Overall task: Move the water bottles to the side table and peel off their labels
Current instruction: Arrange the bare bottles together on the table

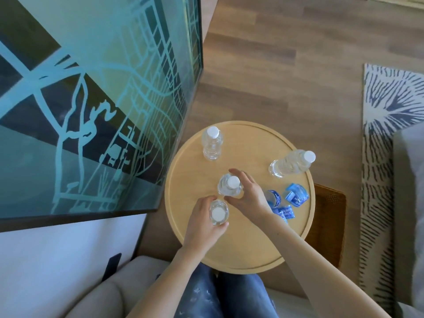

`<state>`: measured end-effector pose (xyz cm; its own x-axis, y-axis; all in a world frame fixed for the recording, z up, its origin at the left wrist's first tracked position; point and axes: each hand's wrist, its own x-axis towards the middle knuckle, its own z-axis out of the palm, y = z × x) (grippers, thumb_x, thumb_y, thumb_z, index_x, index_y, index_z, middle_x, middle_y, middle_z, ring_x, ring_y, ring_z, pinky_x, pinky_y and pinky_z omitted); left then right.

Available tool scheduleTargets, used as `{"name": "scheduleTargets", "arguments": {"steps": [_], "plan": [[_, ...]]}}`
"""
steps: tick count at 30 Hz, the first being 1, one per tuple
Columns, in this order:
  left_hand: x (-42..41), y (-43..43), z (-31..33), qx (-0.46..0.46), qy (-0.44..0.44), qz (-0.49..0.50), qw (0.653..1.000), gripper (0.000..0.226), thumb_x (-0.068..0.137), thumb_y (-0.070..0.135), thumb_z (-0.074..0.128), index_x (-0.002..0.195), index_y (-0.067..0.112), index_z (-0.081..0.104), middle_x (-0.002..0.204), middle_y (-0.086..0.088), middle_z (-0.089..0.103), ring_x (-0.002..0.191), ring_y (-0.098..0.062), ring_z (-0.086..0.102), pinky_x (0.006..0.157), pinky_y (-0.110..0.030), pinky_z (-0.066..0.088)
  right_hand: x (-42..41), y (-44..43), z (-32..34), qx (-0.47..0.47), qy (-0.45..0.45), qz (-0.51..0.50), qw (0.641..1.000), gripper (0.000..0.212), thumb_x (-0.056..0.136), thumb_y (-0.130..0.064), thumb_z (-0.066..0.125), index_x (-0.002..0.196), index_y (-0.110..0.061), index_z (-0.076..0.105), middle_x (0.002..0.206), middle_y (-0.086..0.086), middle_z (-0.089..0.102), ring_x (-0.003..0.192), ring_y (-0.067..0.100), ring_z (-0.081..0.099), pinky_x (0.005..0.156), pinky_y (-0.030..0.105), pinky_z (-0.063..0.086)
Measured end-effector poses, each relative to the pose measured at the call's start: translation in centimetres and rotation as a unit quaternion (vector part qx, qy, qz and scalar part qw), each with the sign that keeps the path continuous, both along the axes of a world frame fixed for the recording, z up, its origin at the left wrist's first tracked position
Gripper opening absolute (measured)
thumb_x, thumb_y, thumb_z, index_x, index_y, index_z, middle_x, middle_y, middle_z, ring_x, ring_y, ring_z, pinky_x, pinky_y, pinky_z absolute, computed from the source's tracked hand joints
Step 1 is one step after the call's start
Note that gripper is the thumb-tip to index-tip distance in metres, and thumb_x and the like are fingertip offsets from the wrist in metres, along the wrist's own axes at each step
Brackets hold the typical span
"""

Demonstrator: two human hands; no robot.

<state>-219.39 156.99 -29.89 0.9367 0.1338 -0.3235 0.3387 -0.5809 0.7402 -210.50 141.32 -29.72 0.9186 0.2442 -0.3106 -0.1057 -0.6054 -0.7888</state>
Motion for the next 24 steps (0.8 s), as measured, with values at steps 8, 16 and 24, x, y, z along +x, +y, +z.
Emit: {"name": "scheduleTargets", "arguments": {"steps": [8, 16, 24], "plan": [[-0.1, 0.5, 2.3, 0.021, 0.027, 0.032, 0.999, 0.065, 0.067, 0.023, 0.086, 0.124, 0.018, 0.056, 0.115, 0.005, 0.06, 0.107, -0.012, 0.06, 0.093, -0.029, 0.052, -0.7, -1.9, 1.7, -0.014, 0.018, -0.039, 0.999, 0.072, 0.072, -0.016, 0.086, 0.138, -0.022, 0.055, 0.114, -0.008, 0.062, 0.102, 0.013, 0.058, 0.077, 0.005, 0.037], [2.0, 0.6, 7.3, 0.042, -0.005, 0.022, 0.999, 0.066, 0.065, 0.028, 0.087, 0.123, 0.02, 0.058, 0.112, 0.008, 0.064, 0.103, -0.012, 0.064, 0.087, -0.028, 0.053, -0.5, -5.2, 5.5, -0.014, 0.02, -0.076, 0.997, 0.074, 0.07, -0.028, 0.086, 0.137, -0.035, 0.054, 0.096, -0.021, 0.058, 0.084, 0.004, 0.055, 0.074, 0.013, 0.041], [10.4, -0.2, 14.2, 0.019, -0.07, -0.06, 0.996, 0.071, 0.061, 0.031, 0.089, 0.125, 0.027, 0.058, 0.112, 0.015, 0.063, 0.103, -0.008, 0.061, 0.086, -0.018, 0.044, 3.2, -5.5, 10.6, -0.027, -0.043, -0.13, 0.99, 0.072, 0.07, -0.031, 0.082, 0.135, -0.036, 0.053, 0.079, -0.021, 0.056, 0.082, -0.022, 0.05, 0.065, 0.0, 0.039]]}}
